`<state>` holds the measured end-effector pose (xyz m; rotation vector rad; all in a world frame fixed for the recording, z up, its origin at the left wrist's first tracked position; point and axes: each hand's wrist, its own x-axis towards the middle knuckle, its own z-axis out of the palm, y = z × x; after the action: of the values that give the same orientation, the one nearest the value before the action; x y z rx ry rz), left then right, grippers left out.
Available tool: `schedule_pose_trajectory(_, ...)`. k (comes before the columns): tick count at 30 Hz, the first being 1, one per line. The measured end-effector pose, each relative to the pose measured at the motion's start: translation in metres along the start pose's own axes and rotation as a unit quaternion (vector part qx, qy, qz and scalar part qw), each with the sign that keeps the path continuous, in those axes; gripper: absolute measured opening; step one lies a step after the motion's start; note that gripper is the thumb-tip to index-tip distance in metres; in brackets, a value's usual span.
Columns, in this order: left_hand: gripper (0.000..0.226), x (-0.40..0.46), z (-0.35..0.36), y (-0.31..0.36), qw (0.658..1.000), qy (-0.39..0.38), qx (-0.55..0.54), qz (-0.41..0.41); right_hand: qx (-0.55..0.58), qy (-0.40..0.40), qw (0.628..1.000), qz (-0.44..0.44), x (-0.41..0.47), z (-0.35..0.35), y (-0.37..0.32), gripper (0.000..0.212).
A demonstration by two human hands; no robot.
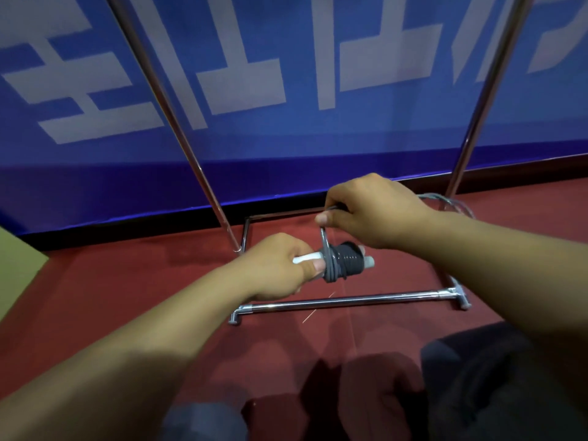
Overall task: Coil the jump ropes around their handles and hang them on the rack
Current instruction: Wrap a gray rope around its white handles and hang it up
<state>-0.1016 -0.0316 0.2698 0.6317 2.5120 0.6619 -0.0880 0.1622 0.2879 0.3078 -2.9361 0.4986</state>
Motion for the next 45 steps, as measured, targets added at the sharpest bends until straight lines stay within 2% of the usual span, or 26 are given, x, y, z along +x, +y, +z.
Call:
schedule_pose_trajectory(8, 0.033, -0.004, 0.003, 0.005, 0.997, 0.002, -0.018, 0.069, 0.033, -0.008, 0.998, 0.047, 0.007, -0.002, 0.020, 0.047)
schedule_pose_trajectory(13, 0.033, -0.012, -0.001, 0.011, 0.995, -0.014, -0.021, 0.101, 0.061, -0.021, 0.994, 0.086, 0.009, 0.004, 0.023, 0.065)
schedule_pose_trajectory(16, 0.032, -0.014, -0.004, 0.013, 0.991, -0.009, -0.070, 0.113, 0.139, -0.030, 0.983, 0.114, 0.012, 0.002, 0.026, 0.067)
schedule_pose_trajectory(19, 0.028, -0.016, -0.005, 0.015, 0.985, -0.039, -0.104, 0.132, 0.235, -0.078, 0.960, 0.128, 0.013, 0.006, 0.033, 0.061)
schedule_pose_trajectory(22, 0.025, -0.021, -0.001, 0.014, 0.979, -0.061, -0.135, 0.143, 0.285, -0.093, 0.947, 0.120, 0.013, 0.015, 0.040, 0.055)
schedule_pose_trajectory(27, 0.027, -0.028, -0.004, 0.011, 0.963, -0.070, -0.214, 0.148, 0.327, -0.092, 0.936, 0.094, 0.013, 0.022, 0.036, 0.044)
schedule_pose_trajectory(31, 0.016, -0.031, -0.004, 0.013, 0.951, -0.073, -0.251, 0.164, 0.333, -0.097, 0.933, 0.094, 0.011, 0.024, 0.035, 0.039)
schedule_pose_trajectory(34, 0.011, -0.028, -0.004, 0.011, 0.937, -0.075, -0.291, 0.179, 0.378, -0.115, 0.912, 0.110, 0.009, 0.029, 0.040, 0.010)
schedule_pose_trajectory(36, 0.006, -0.025, -0.004, 0.012, 0.926, -0.064, -0.326, 0.177, 0.402, -0.096, 0.905, 0.104, 0.008, 0.029, 0.038, 0.007)
schedule_pose_trajectory(38, 0.011, -0.021, -0.003, 0.013, 0.922, -0.031, -0.347, 0.168, 0.463, -0.071, 0.872, 0.142, 0.005, 0.022, 0.029, 0.002)
schedule_pose_trajectory(40, 0.012, -0.017, -0.003, 0.015, 0.920, 0.019, -0.362, 0.150, 0.463, -0.014, 0.877, 0.127, 0.002, 0.019, 0.022, 0.024)
schedule_pose_trajectory(41, 0.013, -0.015, -0.003, 0.017, 0.916, 0.040, -0.376, 0.135, 0.435, 0.006, 0.892, 0.125, 0.001, 0.023, 0.024, 0.030)
schedule_pose_trajectory(42, 0.013, -0.013, -0.003, 0.019, 0.910, 0.057, -0.393, 0.119, 0.408, -0.017, 0.904, 0.123, 0.000, 0.025, 0.026, 0.029)
schedule_pose_trajectory(43, 0.013, -0.011, -0.002, 0.021, 0.902, 0.069, -0.413, 0.105, 0.414, -0.051, 0.896, 0.154, -0.002, 0.025, 0.027, 0.029)
schedule_pose_trajectory(45, 0.013, -0.006, -0.002, 0.025, 0.886, 0.086, -0.449, 0.083, 0.382, -0.074, 0.907, 0.163, -0.004, 0.027, 0.032, 0.041)
